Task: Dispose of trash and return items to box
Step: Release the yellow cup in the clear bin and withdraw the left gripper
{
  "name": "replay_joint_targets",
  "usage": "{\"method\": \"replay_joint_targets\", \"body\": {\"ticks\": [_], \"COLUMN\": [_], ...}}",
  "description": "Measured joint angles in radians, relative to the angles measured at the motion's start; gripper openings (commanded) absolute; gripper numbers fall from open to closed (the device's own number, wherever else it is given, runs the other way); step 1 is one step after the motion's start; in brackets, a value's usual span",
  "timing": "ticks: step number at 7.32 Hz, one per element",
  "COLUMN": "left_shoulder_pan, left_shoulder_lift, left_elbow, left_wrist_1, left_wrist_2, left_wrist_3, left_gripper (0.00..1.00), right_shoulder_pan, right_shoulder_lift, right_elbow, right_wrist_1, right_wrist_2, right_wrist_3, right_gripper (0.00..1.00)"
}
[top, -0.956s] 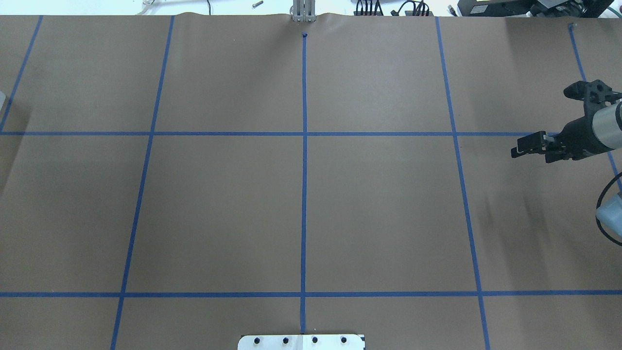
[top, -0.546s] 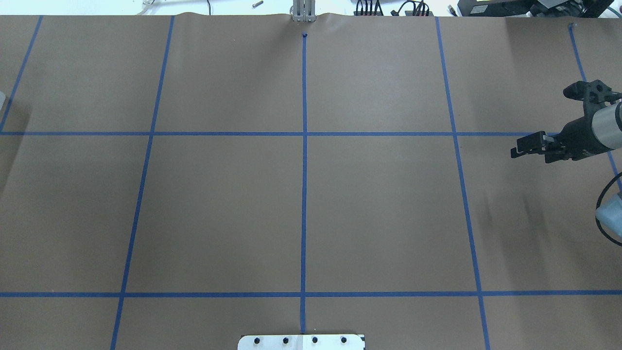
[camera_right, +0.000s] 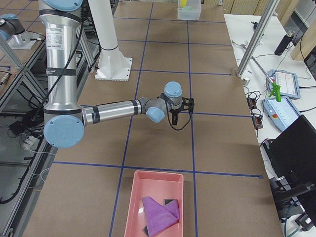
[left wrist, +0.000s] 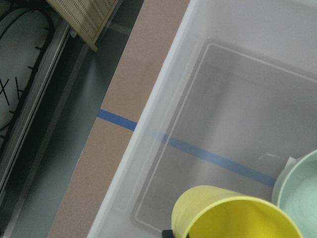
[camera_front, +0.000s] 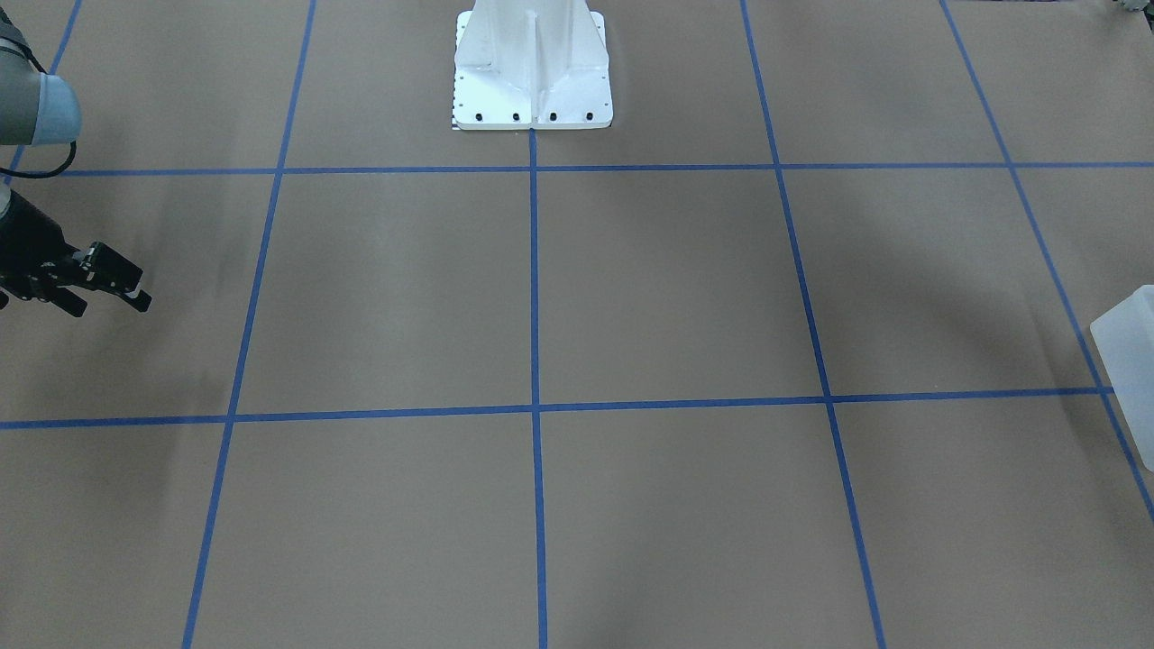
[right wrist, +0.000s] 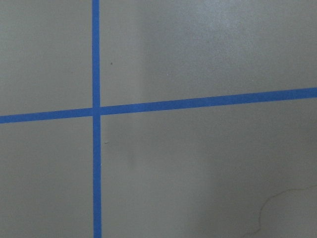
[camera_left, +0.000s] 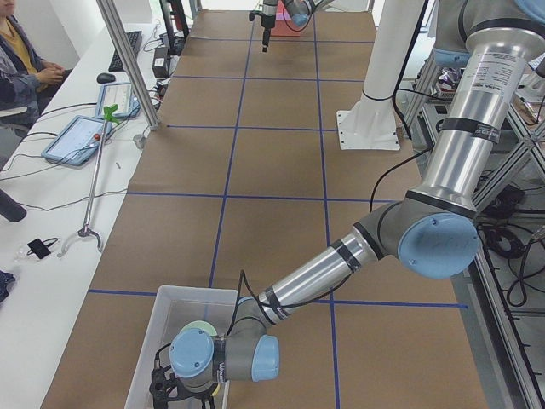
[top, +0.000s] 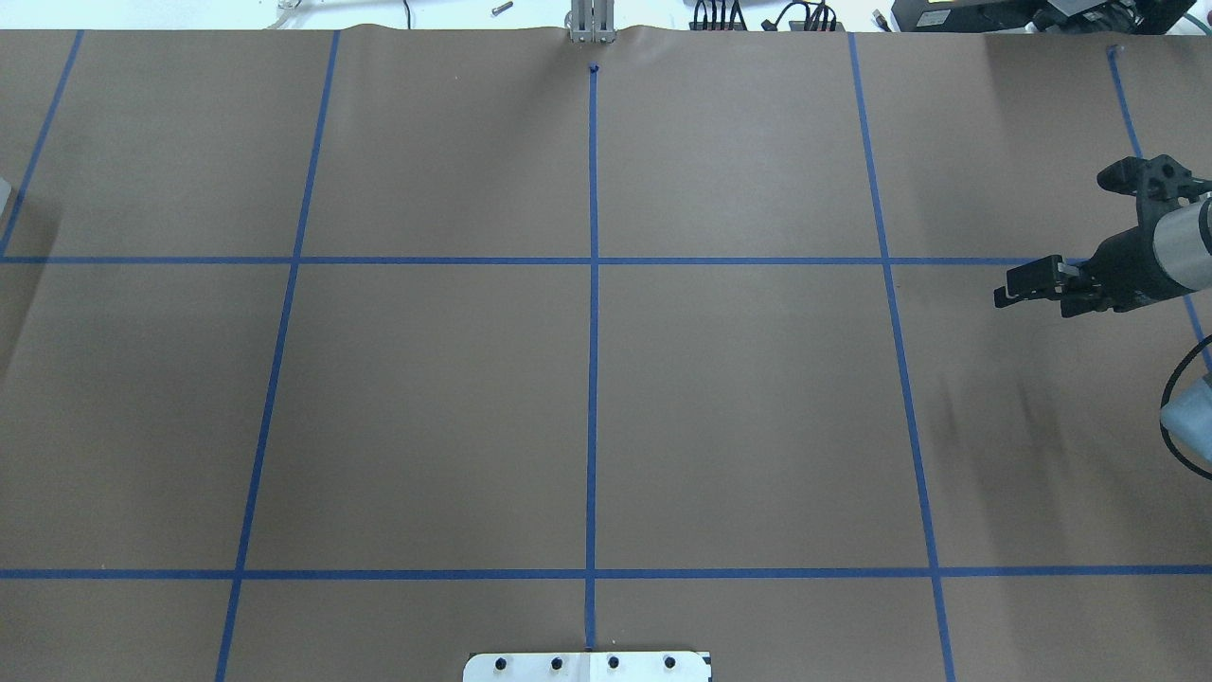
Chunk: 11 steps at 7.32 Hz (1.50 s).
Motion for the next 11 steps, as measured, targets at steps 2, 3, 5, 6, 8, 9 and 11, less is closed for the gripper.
{"method": "replay_joint_targets", "body": {"ticks": [2,3,5,6,8,9,11], "left_shoulder_pan": [0.001,0.002,0.001,-0.001,-0.003,0.001,0.083], "left_shoulder_lift": [0.004,0.006,0.008,0.021,0.101,0.175,0.318], "left_elbow": [0.000,-0.006,-0.082,-0.187,-0.520,-0.706,-1.017], "left_wrist_1": [-0.015,-0.024,0.004,0.073,0.274,0.332,0.370], "left_wrist_2": [0.000,-0.001,-0.006,-0.021,-0.070,-0.106,-0.151], "left_wrist_3": [0.000,-0.001,-0.011,-0.015,-0.018,-0.015,-0.014], "left_gripper": [0.97,0.98,0.98,0.98,0.98,0.98,0.98], "right_shoulder_pan": [0.001,0.001,0.001,0.002,0.011,0.033,0.147], "right_shoulder_lift": [0.000,0.000,-0.001,-0.004,-0.032,-0.065,-0.129], "right_elbow": [0.003,0.004,0.005,0.010,0.051,0.081,0.111], "right_wrist_1": [0.000,0.000,0.000,0.000,0.000,-0.001,-0.008], "right_wrist_2": [0.001,0.001,0.002,0.002,0.009,0.015,0.089], "right_wrist_3": [0.001,0.001,0.001,0.001,-0.001,-0.006,-0.068], "right_gripper": [1.00,1.00,1.00,1.00,1.00,1.00,1.00]}}
